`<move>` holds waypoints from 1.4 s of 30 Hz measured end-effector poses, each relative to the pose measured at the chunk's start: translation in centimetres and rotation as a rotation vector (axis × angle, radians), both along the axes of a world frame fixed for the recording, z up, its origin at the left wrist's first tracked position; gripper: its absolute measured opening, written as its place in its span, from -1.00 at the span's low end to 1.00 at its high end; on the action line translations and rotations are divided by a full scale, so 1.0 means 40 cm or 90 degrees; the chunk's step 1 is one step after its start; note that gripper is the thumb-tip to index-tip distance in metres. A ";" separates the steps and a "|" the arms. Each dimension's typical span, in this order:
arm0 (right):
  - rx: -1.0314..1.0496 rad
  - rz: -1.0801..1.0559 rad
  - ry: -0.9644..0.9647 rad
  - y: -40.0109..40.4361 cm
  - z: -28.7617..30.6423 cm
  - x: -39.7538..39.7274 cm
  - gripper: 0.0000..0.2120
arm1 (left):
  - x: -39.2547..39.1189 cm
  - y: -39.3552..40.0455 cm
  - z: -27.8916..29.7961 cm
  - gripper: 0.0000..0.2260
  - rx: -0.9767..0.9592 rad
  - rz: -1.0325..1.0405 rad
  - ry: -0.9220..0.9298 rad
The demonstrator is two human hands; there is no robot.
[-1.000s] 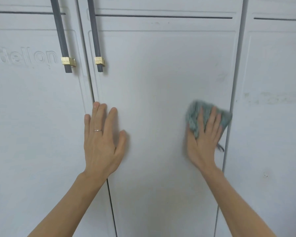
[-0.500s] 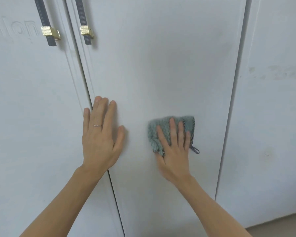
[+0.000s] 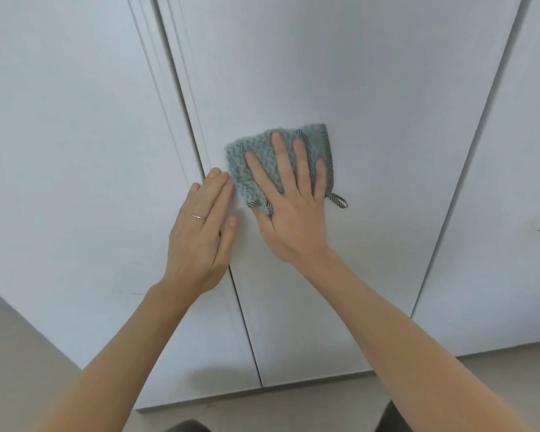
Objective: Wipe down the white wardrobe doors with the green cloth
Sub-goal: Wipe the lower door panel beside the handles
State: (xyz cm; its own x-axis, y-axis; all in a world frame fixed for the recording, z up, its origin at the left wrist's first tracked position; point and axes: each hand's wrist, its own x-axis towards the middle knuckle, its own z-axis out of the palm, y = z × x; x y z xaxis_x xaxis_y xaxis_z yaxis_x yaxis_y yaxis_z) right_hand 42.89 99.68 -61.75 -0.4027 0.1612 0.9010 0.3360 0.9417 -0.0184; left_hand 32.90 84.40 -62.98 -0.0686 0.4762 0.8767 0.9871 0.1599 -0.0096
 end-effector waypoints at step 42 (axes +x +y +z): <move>-0.642 0.021 0.425 0.155 -0.287 0.129 -0.37 | 0.087 0.098 -0.182 -0.56 -0.075 -0.037 -0.031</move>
State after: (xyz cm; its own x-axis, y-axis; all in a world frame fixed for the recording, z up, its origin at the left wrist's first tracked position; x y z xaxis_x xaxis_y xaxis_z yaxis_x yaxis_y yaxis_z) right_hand 48.06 105.87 -73.22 0.0762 0.9097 0.4083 -0.0436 0.4121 -0.9101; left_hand 36.37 88.30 -70.26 -0.0789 0.5806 0.8104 0.9944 0.1033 0.0229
